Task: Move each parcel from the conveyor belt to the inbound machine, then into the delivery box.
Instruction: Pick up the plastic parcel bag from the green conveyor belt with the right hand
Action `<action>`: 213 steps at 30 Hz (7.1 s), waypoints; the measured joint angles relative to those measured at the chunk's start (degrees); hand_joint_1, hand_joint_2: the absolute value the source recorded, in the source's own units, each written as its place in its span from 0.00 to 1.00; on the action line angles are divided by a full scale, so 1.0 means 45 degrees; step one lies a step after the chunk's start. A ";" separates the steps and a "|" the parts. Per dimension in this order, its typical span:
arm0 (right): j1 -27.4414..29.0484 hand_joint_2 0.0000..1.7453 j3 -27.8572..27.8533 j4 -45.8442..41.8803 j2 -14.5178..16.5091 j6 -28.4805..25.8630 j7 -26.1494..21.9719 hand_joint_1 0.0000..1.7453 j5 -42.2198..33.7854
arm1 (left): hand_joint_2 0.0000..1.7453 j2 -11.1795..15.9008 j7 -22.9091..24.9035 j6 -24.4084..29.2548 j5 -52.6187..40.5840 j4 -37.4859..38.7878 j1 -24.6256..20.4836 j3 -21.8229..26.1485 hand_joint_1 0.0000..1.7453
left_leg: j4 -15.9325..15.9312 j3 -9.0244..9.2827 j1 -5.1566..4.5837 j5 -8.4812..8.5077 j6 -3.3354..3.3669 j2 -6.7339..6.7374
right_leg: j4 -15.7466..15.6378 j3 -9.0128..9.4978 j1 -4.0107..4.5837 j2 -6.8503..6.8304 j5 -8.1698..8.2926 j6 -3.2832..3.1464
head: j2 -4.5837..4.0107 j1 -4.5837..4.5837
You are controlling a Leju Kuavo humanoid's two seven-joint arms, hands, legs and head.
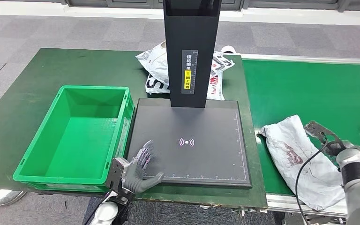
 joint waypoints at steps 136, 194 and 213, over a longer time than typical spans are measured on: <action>-0.0706 1.00 0.2126 -0.3174 0.2002 0.1733 -0.3328 1.00 -1.0255 | 1.00 -0.0160 -0.0279 0.0593 -0.0481 -0.0178 0.0530 0.0005 0.00 | -0.0003 -0.0001 0.0005 0.0009 -0.0010 0.0003 | 0.0014 -0.0004 0.0002 0.0004 0.0000 -0.0001 | 0.0000 -0.0002; -0.1260 1.00 1.0193 -0.1131 0.2261 -0.3969 0.4731 0.00 -0.1736 | 1.00 -0.0573 0.0017 -0.0268 -0.1257 0.0218 0.0014 0.0835 0.00 | 0.0002 0.0004 0.0041 0.0024 -0.0048 -0.0029 | 0.0006 -0.0005 0.0042 -0.0028 0.0011 -0.0044 | 0.0000 -0.0002; -0.0050 1.00 0.8158 -0.0125 0.1802 0.3222 -0.0601 0.00 -0.2647 | 1.00 -0.0386 -0.0832 -0.0846 -0.1022 0.1855 -0.1161 0.0834 0.00 | 0.0000 0.0007 0.0041 0.0025 -0.0049 -0.0011 | 0.0007 -0.0006 0.0041 -0.0013 0.0011 -0.0044 | 0.0000 -0.0002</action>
